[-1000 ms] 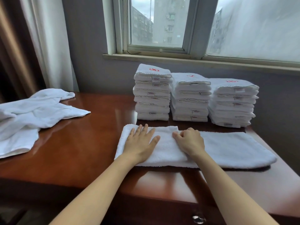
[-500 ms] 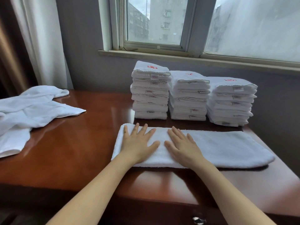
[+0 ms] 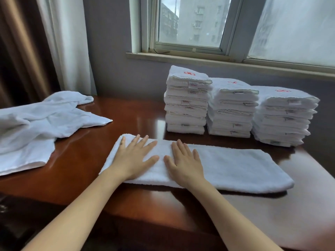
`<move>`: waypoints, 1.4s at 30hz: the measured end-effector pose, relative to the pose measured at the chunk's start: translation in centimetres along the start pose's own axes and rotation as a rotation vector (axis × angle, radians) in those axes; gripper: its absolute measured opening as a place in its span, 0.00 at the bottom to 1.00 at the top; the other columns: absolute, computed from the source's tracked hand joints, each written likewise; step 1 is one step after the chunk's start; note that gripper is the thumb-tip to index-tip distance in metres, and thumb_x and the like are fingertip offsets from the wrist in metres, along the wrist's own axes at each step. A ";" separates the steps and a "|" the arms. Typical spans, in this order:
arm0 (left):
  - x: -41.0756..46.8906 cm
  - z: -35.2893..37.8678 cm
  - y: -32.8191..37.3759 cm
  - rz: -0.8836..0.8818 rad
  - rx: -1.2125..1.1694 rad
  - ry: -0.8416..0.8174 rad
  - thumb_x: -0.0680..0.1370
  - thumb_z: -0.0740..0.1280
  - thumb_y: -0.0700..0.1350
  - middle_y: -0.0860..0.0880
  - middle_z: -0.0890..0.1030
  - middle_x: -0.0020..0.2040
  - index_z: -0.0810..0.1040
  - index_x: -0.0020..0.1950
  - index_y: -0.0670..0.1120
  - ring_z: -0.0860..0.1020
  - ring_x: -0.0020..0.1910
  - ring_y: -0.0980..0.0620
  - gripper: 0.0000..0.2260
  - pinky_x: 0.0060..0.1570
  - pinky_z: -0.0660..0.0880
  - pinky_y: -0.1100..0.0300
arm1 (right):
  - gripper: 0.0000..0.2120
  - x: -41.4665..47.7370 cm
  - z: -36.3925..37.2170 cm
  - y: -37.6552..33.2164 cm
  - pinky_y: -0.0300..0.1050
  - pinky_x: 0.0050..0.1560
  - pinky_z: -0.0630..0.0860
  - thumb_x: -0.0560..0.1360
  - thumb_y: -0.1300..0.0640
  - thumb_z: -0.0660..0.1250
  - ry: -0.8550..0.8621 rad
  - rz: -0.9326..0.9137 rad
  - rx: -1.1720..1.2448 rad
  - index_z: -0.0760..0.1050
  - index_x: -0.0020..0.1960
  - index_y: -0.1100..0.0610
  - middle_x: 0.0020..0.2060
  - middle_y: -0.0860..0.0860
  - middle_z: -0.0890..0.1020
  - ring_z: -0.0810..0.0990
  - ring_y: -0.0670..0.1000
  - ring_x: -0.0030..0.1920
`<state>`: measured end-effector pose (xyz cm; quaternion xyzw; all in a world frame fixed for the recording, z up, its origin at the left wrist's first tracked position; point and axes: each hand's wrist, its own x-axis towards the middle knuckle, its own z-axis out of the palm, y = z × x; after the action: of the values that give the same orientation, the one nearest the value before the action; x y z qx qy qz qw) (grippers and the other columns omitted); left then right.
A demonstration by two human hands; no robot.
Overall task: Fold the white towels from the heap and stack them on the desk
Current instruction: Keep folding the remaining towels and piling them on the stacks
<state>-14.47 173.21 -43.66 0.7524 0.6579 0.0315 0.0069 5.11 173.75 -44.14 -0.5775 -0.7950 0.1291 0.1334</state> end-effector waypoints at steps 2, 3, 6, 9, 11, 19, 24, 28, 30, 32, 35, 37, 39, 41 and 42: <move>0.0 -0.2 0.8 0.011 -0.021 -0.010 0.81 0.46 0.63 0.56 0.44 0.81 0.46 0.79 0.64 0.40 0.79 0.52 0.26 0.74 0.35 0.38 | 0.31 -0.1 -0.9 0.5 0.50 0.77 0.38 0.82 0.42 0.49 -0.062 -0.022 0.084 0.44 0.81 0.52 0.80 0.47 0.46 0.43 0.46 0.79; 0.1 -0.4 1.6 0.029 -0.046 -0.010 0.82 0.47 0.61 0.55 0.45 0.81 0.47 0.79 0.63 0.40 0.79 0.52 0.25 0.74 0.35 0.38 | 0.31 -0.2 -1.6 1.2 0.48 0.77 0.41 0.83 0.44 0.50 -0.083 -0.024 0.152 0.45 0.81 0.52 0.80 0.47 0.49 0.47 0.46 0.79; 1.0 -0.7 5.4 0.141 -0.084 -0.012 0.83 0.48 0.58 0.54 0.47 0.81 0.51 0.80 0.59 0.43 0.80 0.52 0.24 0.75 0.36 0.40 | 0.25 -1.0 -3.8 4.4 0.48 0.76 0.54 0.84 0.49 0.52 -0.026 0.023 0.187 0.53 0.80 0.50 0.77 0.46 0.61 0.59 0.50 0.76; 2.2 -0.7 10.1 0.231 -0.096 -0.029 0.82 0.46 0.61 0.53 0.47 0.81 0.53 0.80 0.57 0.43 0.80 0.52 0.25 0.75 0.36 0.41 | 0.23 -2.8 -5.1 8.9 0.49 0.76 0.52 0.84 0.51 0.50 0.048 0.089 -0.013 0.58 0.78 0.52 0.77 0.47 0.61 0.57 0.47 0.77; 3.1 -0.6 13.4 0.273 -0.065 -0.044 0.82 0.46 0.63 0.51 0.48 0.81 0.54 0.80 0.56 0.43 0.80 0.50 0.27 0.75 0.37 0.41 | 0.23 -3.9 -5.6 11.6 0.50 0.77 0.48 0.84 0.50 0.49 0.051 0.151 -0.090 0.57 0.78 0.51 0.79 0.48 0.57 0.52 0.47 0.78; 5.6 1.1 22.6 0.425 -0.071 -0.051 0.83 0.48 0.61 0.49 0.48 0.81 0.52 0.80 0.55 0.44 0.80 0.51 0.26 0.77 0.41 0.46 | 0.25 -5.7 -8.3 18.1 0.55 0.77 0.44 0.84 0.46 0.46 0.062 0.374 -0.178 0.52 0.80 0.49 0.80 0.51 0.51 0.46 0.49 0.79; 6.1 2.3 23.0 0.402 -0.068 -0.015 0.82 0.47 0.62 0.52 0.45 0.81 0.49 0.80 0.58 0.43 0.80 0.53 0.27 0.77 0.38 0.49 | 0.27 -6.3 -9.1 19.5 0.51 0.74 0.55 0.83 0.44 0.48 0.124 0.489 -0.157 0.53 0.79 0.52 0.77 0.58 0.58 0.57 0.57 0.76; 6.1 2.5 23.0 0.395 -0.069 -0.003 0.81 0.47 0.63 0.52 0.46 0.81 0.50 0.80 0.59 0.44 0.80 0.54 0.27 0.77 0.39 0.49 | 0.32 -6.2 -10.0 20.1 0.52 0.66 0.63 0.79 0.40 0.55 0.189 0.495 -0.164 0.55 0.78 0.52 0.70 0.56 0.69 0.66 0.59 0.68; 6.1 2.5 23.0 0.400 -0.070 0.006 0.81 0.47 0.63 0.52 0.47 0.81 0.50 0.80 0.59 0.44 0.80 0.54 0.27 0.77 0.40 0.49 | 0.38 -5.9 -11.2 20.4 0.52 0.62 0.68 0.75 0.38 0.62 0.157 0.537 -0.028 0.53 0.79 0.51 0.69 0.55 0.68 0.68 0.58 0.68; 6.1 2.5 23.0 0.403 -0.076 0.011 0.81 0.48 0.62 0.52 0.47 0.81 0.51 0.80 0.59 0.44 0.80 0.54 0.27 0.77 0.40 0.49 | 0.39 -5.7 -12.3 20.7 0.50 0.53 0.71 0.71 0.37 0.67 0.120 0.584 0.043 0.59 0.74 0.53 0.65 0.53 0.72 0.73 0.56 0.65; 5.9 2.3 23.0 0.400 -0.113 0.027 0.81 0.50 0.62 0.52 0.50 0.81 0.54 0.79 0.58 0.46 0.80 0.54 0.26 0.77 0.41 0.50 | 0.26 -5.5 -13.3 20.9 0.46 0.41 0.70 0.65 0.37 0.71 0.075 0.615 0.019 0.72 0.53 0.54 0.50 0.48 0.79 0.78 0.51 0.50; 5.7 2.2 23.1 0.406 -0.149 0.057 0.81 0.52 0.61 0.52 0.53 0.81 0.58 0.79 0.58 0.49 0.79 0.53 0.25 0.77 0.42 0.50 | 0.20 -5.4 -13.8 21.2 0.44 0.37 0.69 0.65 0.40 0.73 0.056 0.602 0.168 0.72 0.44 0.55 0.41 0.48 0.78 0.77 0.49 0.42; 5.5 2.0 23.1 0.427 -0.193 0.087 0.81 0.55 0.58 0.52 0.57 0.80 0.62 0.77 0.57 0.53 0.79 0.53 0.24 0.77 0.45 0.51 | 0.17 -5.6 -14.3 21.1 0.41 0.34 0.69 0.68 0.44 0.73 0.063 0.580 0.457 0.75 0.45 0.57 0.39 0.49 0.77 0.77 0.49 0.39; 5.2 1.5 23.2 0.434 -0.323 0.066 0.82 0.57 0.56 0.54 0.62 0.78 0.64 0.77 0.56 0.57 0.77 0.55 0.23 0.76 0.48 0.54 | 0.13 -6.1 -14.8 20.3 0.40 0.33 0.73 0.71 0.50 0.72 0.086 0.542 0.687 0.78 0.51 0.57 0.43 0.50 0.80 0.79 0.49 0.41; 5.0 1.1 23.4 0.416 -0.458 0.025 0.82 0.57 0.56 0.55 0.64 0.77 0.63 0.77 0.57 0.60 0.76 0.56 0.22 0.76 0.52 0.55 | 0.10 -6.2 -15.1 19.8 0.39 0.32 0.74 0.72 0.53 0.70 0.108 0.498 0.749 0.77 0.52 0.55 0.44 0.49 0.81 0.79 0.48 0.43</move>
<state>9.41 175.03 -43.32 0.8493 0.4656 0.1888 0.1617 29.89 174.54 -37.61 -0.6690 -0.5223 0.4055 0.3395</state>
